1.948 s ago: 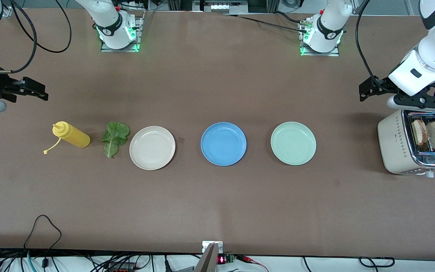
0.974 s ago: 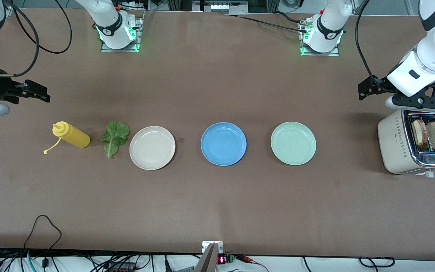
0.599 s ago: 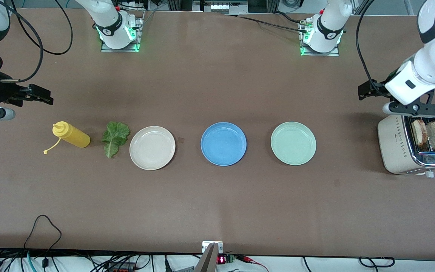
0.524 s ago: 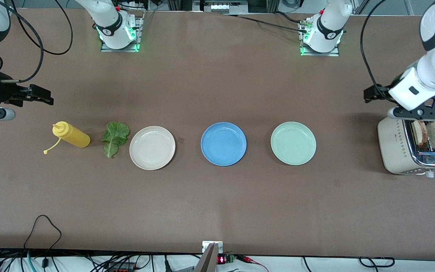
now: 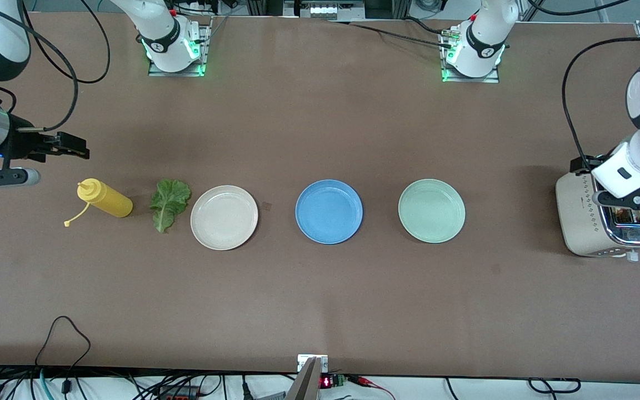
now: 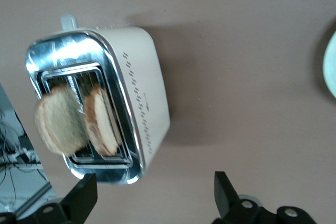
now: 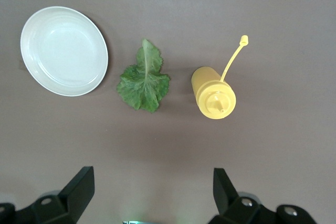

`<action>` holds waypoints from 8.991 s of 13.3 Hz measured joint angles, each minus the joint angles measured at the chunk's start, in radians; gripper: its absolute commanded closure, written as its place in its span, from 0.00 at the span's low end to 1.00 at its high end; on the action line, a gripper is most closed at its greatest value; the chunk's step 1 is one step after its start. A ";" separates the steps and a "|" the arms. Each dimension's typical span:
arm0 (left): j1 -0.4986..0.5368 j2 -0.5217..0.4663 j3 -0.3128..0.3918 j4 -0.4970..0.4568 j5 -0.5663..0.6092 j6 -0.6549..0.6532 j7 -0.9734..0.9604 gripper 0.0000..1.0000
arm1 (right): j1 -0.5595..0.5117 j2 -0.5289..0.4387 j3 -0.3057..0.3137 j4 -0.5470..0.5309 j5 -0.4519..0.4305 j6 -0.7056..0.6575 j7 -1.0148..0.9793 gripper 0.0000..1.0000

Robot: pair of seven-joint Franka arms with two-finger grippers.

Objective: Make sandwich in blue plate with both arms
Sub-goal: 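Grasp a bread slice with the left gripper while the right gripper nears lettuce, then carry the bread to the blue plate while the right gripper grasps lettuce, then lower the bread onto the blue plate and open the left gripper, then carry the lettuce toward the blue plate while the left gripper withdraws, then lay the lettuce on the bread and open the right gripper, then withdraw the right gripper from the blue plate back beside the bottle, then lower the right gripper around the yellow bottle and close it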

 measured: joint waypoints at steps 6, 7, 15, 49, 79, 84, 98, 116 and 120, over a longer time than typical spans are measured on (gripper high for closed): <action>0.178 0.059 0.005 -0.129 0.000 0.328 0.142 0.51 | 0.000 0.016 0.000 0.000 0.000 0.000 0.000 0.00; 0.186 0.067 0.005 -0.135 0.000 0.341 0.145 0.56 | 0.000 0.017 0.000 0.000 0.000 0.000 0.000 0.00; 0.209 0.081 -0.008 -0.137 0.000 0.332 0.146 0.96 | 0.006 0.022 0.000 0.000 -0.001 0.000 0.001 0.00; -0.383 0.594 -0.147 0.259 -1.341 0.328 0.199 0.98 | 0.094 0.353 -0.003 -0.372 -0.001 0.816 0.243 0.13; -0.303 0.315 -0.110 0.335 -0.190 -0.110 0.171 0.00 | 0.490 0.396 0.013 -0.046 0.341 0.624 1.161 0.94; -0.234 0.293 -0.096 0.545 -0.138 -0.205 0.136 0.00 | 0.597 0.564 0.013 0.042 0.486 0.845 1.394 0.90; -0.138 -0.107 -0.102 0.122 -0.238 -0.024 -0.088 0.00 | 0.495 0.427 -0.079 0.177 0.455 0.437 1.187 0.00; -0.142 -0.120 -0.125 0.125 -0.240 -0.110 -0.179 0.00 | -0.275 -0.170 -0.163 -0.346 0.017 0.198 -0.750 0.00; -0.144 -0.120 -0.125 0.127 -0.240 -0.114 -0.181 0.00 | -0.351 -0.089 -0.173 -0.453 0.082 0.496 -1.092 0.00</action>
